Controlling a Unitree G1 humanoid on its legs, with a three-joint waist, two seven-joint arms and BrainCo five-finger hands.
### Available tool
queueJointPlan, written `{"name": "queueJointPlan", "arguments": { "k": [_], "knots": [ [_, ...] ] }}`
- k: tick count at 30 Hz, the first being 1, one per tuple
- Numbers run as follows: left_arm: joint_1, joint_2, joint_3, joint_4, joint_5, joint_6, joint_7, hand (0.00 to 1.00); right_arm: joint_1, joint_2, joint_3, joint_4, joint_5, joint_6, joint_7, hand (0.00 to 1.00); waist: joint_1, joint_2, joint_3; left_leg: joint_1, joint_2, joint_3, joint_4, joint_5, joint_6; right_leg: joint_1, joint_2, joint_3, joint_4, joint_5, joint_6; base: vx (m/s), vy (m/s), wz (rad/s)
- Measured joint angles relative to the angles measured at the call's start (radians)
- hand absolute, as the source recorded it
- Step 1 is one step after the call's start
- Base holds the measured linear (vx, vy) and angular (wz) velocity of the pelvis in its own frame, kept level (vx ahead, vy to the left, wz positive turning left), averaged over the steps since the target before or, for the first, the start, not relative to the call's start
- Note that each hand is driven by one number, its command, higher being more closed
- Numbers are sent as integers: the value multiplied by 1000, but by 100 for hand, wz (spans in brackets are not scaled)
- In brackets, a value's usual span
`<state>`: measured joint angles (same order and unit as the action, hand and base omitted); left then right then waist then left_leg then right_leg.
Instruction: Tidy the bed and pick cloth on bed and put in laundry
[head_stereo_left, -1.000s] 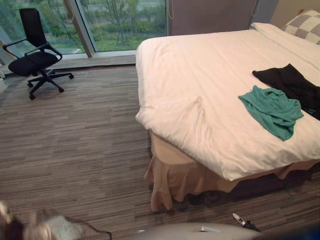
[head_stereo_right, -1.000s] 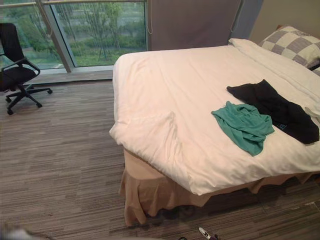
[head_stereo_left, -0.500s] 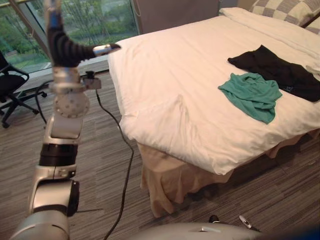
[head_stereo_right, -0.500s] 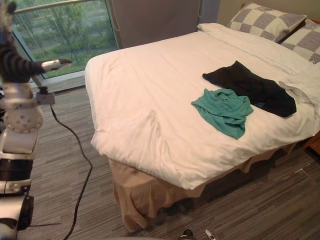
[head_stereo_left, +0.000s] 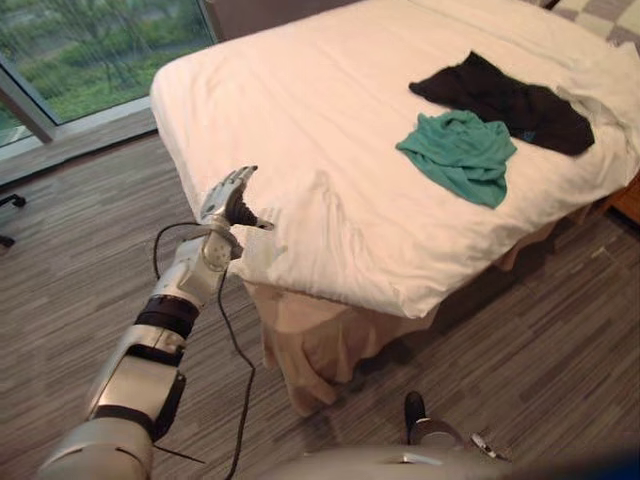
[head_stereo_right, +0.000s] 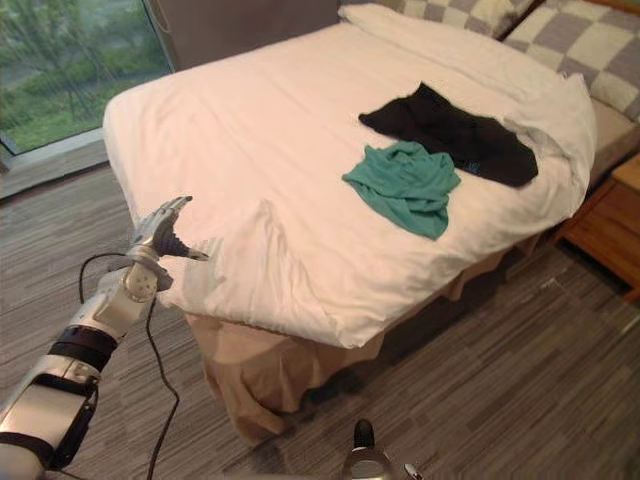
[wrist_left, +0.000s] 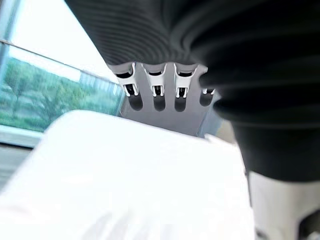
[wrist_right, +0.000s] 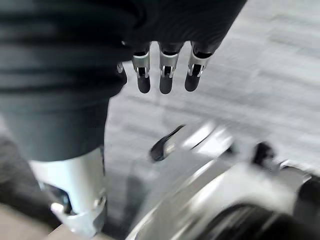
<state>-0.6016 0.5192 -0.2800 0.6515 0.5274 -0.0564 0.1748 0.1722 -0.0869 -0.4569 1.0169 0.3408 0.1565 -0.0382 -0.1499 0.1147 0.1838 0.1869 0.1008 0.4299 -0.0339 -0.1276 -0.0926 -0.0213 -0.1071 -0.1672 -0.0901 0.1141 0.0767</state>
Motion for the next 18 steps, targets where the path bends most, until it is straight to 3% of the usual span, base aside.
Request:
{"name": "queueJointPlan", "arguments": {
  "k": [3, 6, 9, 10, 14, 18],
  "knots": [
    [-39, -53, -20, 0, 15, 27, 22, 0, -31, -4, 32, -34, 0, -28, -5, 0, -10, 30, 29, -54, -9, 31, 6, 18, -1, -112, -16, 46, 102, -27, 13, -6, 5, -19],
    [-72, -112, -40, 0, 15, 54, 61, 0, -83, -4, 42, -78, 0, -63, -6, 0, -26, 21, 70, -75, -49, 81, 8, 83, -18, -206, -56, 80, 229, -65, 29, 9, -3, -13],
    [-104, -156, -45, -1, 18, 99, 74, 0, -114, -5, 74, -128, 0, -89, -7, 0, -28, 19, 96, -107, -66, 136, 26, 101, -11, -286, -76, 123, 315, -97, 32, 12, 2, -17],
    [-111, -160, -47, -1, 18, 117, 73, 100, -124, -4, 80, -137, 0, -92, -7, 0, -30, 21, 100, -121, -68, 145, 29, 102, -10, -304, -78, 127, 327, -104, 29, -3, -25, -10],
    [-129, -165, -59, -10, 46, 350, -11, 100, -164, 1, 81, -181, 0, -126, -11, 0, -59, 20, 160, -177, -68, 196, 37, 115, -3, -375, -79, 132, 350, -118, 11, -26, -28, -3],
    [-156, -171, 3, -47, 52, 484, -17, 100, -165, 7, 87, -202, 1, -155, -20, 0, -56, 8, 172, -210, -57, 221, 37, 114, -2, -411, -69, 130, 352, -119, 1, -56, -12, 0]
  ]
}}
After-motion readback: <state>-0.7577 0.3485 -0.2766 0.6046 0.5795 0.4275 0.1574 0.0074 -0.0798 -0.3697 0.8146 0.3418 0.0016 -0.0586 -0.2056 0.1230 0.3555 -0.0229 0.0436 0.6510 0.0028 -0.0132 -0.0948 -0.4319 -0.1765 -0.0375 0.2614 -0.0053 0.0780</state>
